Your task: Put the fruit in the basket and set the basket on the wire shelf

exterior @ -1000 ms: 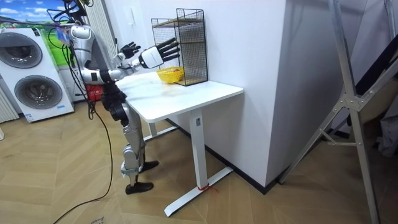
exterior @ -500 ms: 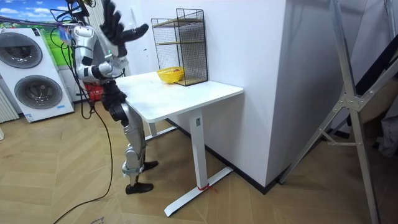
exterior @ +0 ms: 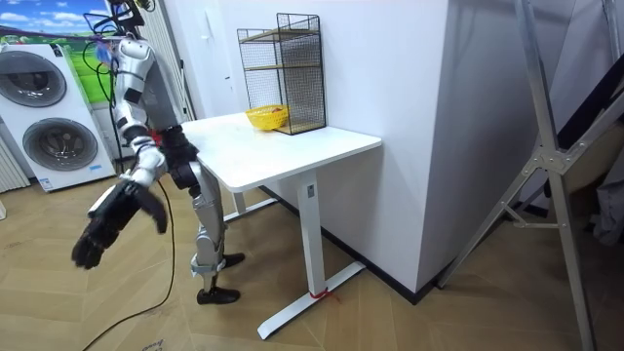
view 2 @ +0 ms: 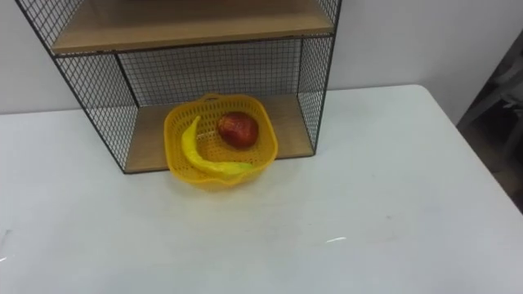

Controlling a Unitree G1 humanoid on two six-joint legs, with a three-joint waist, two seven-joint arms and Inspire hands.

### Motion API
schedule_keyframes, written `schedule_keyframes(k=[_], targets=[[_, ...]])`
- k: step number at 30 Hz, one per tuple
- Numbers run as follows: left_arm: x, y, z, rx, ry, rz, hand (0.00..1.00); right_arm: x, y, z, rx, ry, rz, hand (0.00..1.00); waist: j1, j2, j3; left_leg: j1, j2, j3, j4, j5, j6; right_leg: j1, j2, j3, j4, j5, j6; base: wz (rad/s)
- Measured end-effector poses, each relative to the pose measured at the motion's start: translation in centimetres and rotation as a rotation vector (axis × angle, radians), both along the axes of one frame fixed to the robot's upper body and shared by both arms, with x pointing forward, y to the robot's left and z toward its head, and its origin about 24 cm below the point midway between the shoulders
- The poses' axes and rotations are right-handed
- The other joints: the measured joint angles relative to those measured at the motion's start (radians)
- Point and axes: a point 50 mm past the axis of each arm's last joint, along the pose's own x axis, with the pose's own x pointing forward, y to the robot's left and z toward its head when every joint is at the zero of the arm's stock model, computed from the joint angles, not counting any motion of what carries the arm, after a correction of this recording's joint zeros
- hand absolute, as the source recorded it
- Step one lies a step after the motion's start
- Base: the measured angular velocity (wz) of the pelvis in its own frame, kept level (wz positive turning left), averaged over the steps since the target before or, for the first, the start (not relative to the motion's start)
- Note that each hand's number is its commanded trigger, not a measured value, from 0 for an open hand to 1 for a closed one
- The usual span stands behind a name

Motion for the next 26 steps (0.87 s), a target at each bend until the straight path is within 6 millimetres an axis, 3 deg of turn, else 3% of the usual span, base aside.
schedule_keyframes(k=[2,5,7,10,12,16,20,23,26], targets=[[-2.1,-2.6,-3.1,-0.177,0.081,0.009,0.00,-2.0,3.2,-2.8,0.153,0.026,-0.060,0.00,-0.012,-0.004,-0.0034,0.006,0.005,0.003,0.004,-0.004,0.002,0.001,-0.001,-0.007,0.002,-0.005,-0.007,-0.03],[-4.0,-6.4,-6.1,-0.372,0.128,0.009,0.00,-2.6,7.2,-5.6,0.321,0.057,-0.109,0.00,-0.017,-0.004,-0.0023,0.013,0.018,0.026,0.016,-0.021,0.007,0.013,-0.001,-0.015,0.001,-0.005,-0.008,-0.22],[-4.6,-7.9,-7.2,-0.466,0.136,-0.024,0.00,-3.0,9.0,-6.8,0.433,0.078,-0.102,0.00,-0.030,-0.009,-0.0022,0.024,0.017,0.025,0.009,-0.021,0.007,0.027,0.000,-0.010,-0.001,-0.002,-0.004,0.03],[-4.8,-9.6,-8.7,-0.637,0.250,-0.226,0.00,-2.3,10.2,-8.0,0.566,0.106,0.024,0.00,-0.036,-0.011,-0.0029,0.049,0.013,0.029,-0.010,-0.018,0.002,0.042,0.001,0.005,-0.002,0.000,0.000,0.02],[-4.1,-10.1,-9.3,-0.717,0.303,-0.378,0.00,-1.2,10.7,-8.8,0.653,0.147,0.174,0.00,-0.035,-0.015,-0.0029,0.058,0.020,0.041,-0.013,-0.015,-0.002,0.050,0.001,-0.003,-0.009,0.002,-0.003,0.00],[-1.7,-11.3,-10.9,-0.902,0.441,-0.779,0.00,3.5,11.0,-10.4,0.819,0.211,0.578,0.00,-0.028,-0.021,-0.0006,0.085,0.021,0.040,-0.021,-0.014,-0.003,0.075,0.013,0.009,-0.026,0.011,-0.007,-0.04],[2.4,-11.8,-12.0,-0.958,0.494,-1.067,0.00,7.7,10.7,-10.9,0.880,0.228,0.903,0.00,-0.032,-0.022,0.0021,0.084,0.018,0.029,-0.019,-0.011,-0.007,0.093,0.023,-0.006,-0.053,0.023,-0.007,0.07],[4.8,-11.9,-12.3,-0.950,0.513,-1.210,0.00,8.9,10.9,-11.1,0.926,0.259,1.049,0.00,-0.036,-0.026,0.0106,0.086,0.017,0.022,-0.021,0.008,-0.010,0.098,0.029,-0.007,-0.055,0.025,-0.005,0.00],[6.1,-12.5,-12.6,-0.975,0.542,-1.308,0.00,9.4,11.4,-11.3,0.984,0.304,1.152,0.00,-0.033,-0.029,0.0142,0.086,0.019,0.022,-0.021,0.010,-0.011,0.096,0.032,-0.006,-0.056,0.024,-0.007,0.00]])
